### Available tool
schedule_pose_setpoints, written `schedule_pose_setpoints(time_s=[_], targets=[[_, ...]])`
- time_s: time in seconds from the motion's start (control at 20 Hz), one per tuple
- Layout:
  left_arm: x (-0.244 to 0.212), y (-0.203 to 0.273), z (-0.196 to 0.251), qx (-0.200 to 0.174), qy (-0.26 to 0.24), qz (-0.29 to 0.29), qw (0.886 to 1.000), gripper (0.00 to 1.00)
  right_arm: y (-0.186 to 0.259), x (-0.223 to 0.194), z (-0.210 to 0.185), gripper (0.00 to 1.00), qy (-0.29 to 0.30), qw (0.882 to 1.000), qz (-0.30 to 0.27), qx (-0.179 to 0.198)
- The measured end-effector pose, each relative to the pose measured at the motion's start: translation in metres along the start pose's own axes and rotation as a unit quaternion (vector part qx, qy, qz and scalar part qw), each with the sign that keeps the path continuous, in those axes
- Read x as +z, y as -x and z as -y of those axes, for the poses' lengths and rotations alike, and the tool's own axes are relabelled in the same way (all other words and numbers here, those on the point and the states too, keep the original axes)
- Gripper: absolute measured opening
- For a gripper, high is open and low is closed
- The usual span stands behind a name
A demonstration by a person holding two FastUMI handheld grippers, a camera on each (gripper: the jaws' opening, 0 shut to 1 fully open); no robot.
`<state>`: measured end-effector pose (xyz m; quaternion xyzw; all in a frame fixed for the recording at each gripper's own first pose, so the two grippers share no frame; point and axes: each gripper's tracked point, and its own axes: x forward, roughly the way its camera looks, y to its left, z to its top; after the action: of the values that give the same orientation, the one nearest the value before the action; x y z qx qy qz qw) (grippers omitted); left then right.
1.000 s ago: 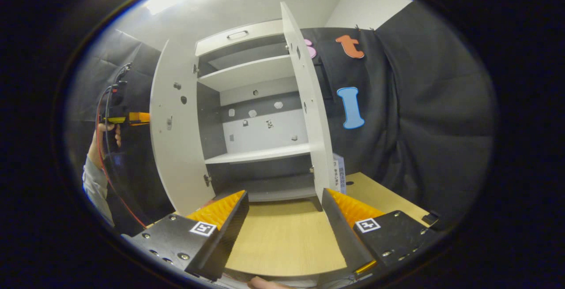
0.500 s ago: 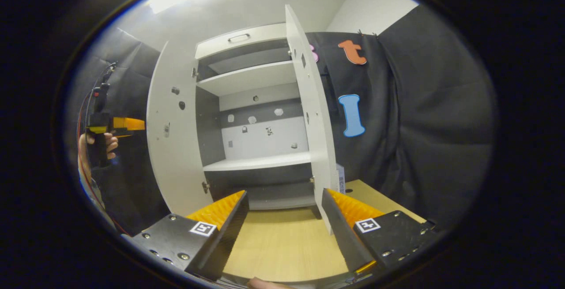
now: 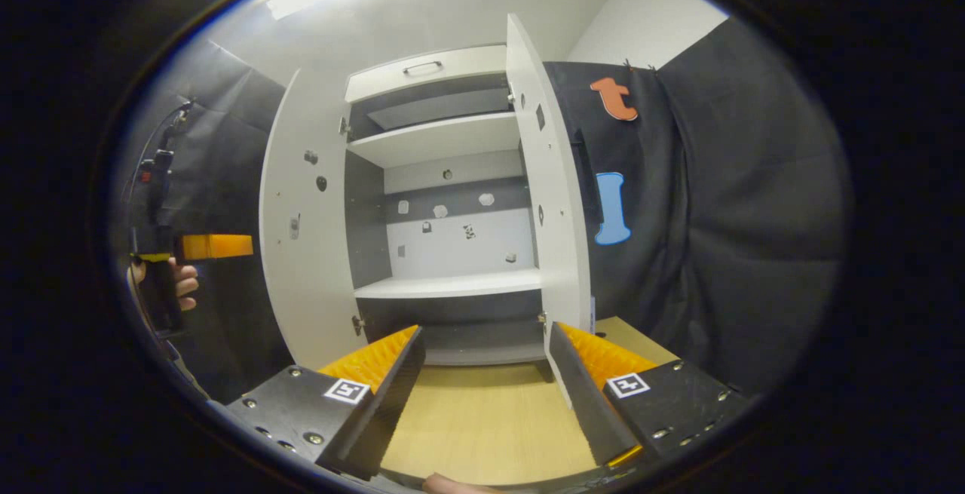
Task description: Open the right door of the double-door shoe cabinet with the right hand, and open the left door with the left hand.
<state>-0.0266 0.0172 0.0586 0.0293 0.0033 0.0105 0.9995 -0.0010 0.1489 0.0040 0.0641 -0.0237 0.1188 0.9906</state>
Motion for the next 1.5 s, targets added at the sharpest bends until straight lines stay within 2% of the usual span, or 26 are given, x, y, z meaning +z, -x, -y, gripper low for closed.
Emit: schedule_pose_setpoints(time_s=[0.05, 0.1, 0.15, 0.2, 0.25, 0.3, 0.5, 0.55, 0.6, 0.65, 0.75, 0.8, 1.0, 1.15, 1.2, 1.25, 1.5], targets=[[-0.004, 0.004, 0.01, -0.009, 0.0, 0.001, 1.0, 0.96, 0.001, 0.0, -0.002, 0.94, 0.003, 1.0, 0.0, 0.001], [-0.009, 0.007, 0.017, -0.015, 0.0, 0.001, 1.0, 0.96, 0.002, 0.0, -0.003, 0.98, 0.004, 1.0, 0.0, 0.001], [-0.013, 0.01, 0.024, -0.02, -0.001, 0.001, 1.0, 0.96, 0.003, 0.0, -0.004, 0.98, 0.005, 1.0, 0.001, 0.001], [-0.017, 0.012, 0.027, -0.018, -0.001, 0.004, 1.0, 0.96, 0.004, -0.001, -0.005, 0.94, 0.005, 1.0, 0.001, 0.001], [-0.022, 0.014, 0.03, -0.016, -0.005, 0.006, 1.0, 0.96, 0.005, -0.001, -0.007, 0.94, 0.005, 1.0, 0.002, 0.001], [-0.028, 0.017, 0.034, -0.017, -0.007, 0.005, 1.0, 0.96, 0.005, 0.0, -0.008, 0.99, 0.004, 1.0, 0.003, 0.001], [-0.049, 0.021, 0.045, -0.016, 0.021, 0.0, 1.0, 0.97, 0.005, 0.005, -0.013, 0.98, 0.003, 1.0, 0.005, 0.0], [-0.052, 0.02, 0.048, -0.019, 0.023, 0.0, 1.0, 0.96, 0.005, 0.007, -0.013, 0.94, 0.004, 1.0, 0.005, -0.001], [-0.054, 0.018, 0.052, -0.023, 0.021, 0.002, 1.0, 0.96, 0.006, 0.008, -0.014, 0.98, 0.006, 1.0, 0.005, -0.003], [-0.056, 0.015, 0.054, -0.024, 0.019, -0.001, 1.0, 0.96, 0.007, 0.01, -0.014, 0.98, 0.01, 1.0, 0.007, -0.005], [-0.056, 0.011, 0.058, -0.028, 0.019, -0.004, 0.999, 0.94, 0.01, 0.013, -0.015, 0.98, 0.02, 1.0, 0.014, -0.006], [-0.056, 0.01, 0.061, -0.031, 0.021, -0.005, 0.999, 0.96, 0.011, 0.014, -0.017, 0.98, 0.022, 1.0, 0.015, -0.004], [-0.056, 0.01, 0.069, -0.039, 0.024, -0.005, 0.999, 0.96, 0.014, 0.013, -0.018, 0.98, 0.018, 1.0, 0.018, 0.0], [-0.046, 0.013, 0.072, -0.044, 0.025, 0.014, 0.999, 0.97, 0.015, 0.011, -0.013, 0.98, 0.024, 0.999, 0.018, -0.01], [-0.043, 0.014, 0.072, -0.045, 0.026, 0.023, 0.998, 0.94, 0.015, 0.01, -0.014, 0.98, 0.023, 0.999, 0.018, -0.012], [-0.04, 0.015, 0.071, -0.044, 0.027, 0.029, 0.998, 0.96, 0.016, 0.008, -0.014, 0.98, 0.021, 1.0, 0.019, -0.012], [-0.04, 0.02, 0.068, -0.042, 0.022, 0.03, 0.998, 0.96, 0.016, 0.004, -0.017, 0.98, 0.017, 1.0, 0.019, -0.008]])
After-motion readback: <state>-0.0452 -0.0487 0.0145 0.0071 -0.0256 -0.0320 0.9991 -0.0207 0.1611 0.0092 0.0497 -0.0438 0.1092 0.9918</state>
